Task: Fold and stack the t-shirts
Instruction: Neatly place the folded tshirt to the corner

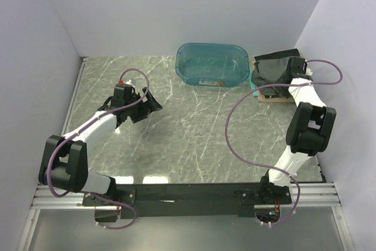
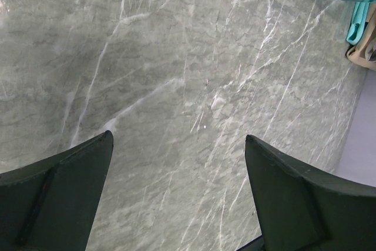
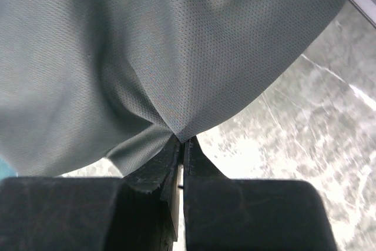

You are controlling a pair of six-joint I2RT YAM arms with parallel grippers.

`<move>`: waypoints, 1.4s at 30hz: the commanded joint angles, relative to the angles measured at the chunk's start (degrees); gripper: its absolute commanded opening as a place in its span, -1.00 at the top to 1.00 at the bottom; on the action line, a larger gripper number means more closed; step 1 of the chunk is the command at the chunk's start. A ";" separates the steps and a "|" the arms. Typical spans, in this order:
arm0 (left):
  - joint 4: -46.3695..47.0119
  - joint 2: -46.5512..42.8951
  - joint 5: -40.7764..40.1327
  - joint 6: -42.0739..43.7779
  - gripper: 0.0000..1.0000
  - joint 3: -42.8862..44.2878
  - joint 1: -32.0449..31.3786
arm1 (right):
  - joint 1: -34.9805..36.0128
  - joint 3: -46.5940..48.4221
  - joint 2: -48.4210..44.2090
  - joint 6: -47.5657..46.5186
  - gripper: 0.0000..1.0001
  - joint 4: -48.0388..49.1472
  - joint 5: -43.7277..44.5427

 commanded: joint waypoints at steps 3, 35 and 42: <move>1.35 -1.32 0.00 1.19 -0.99 0.57 0.18 | -0.51 -2.95 -6.65 -0.28 1.00 -1.06 1.49; -1.64 -1.50 -2.28 1.89 -0.99 2.94 0.88 | 13.73 30.33 10.21 -29.02 -0.16 -6.84 10.55; -1.29 -1.67 -2.55 1.45 -0.99 2.59 0.88 | 15.91 40.55 18.75 -31.04 -0.17 -10.11 10.45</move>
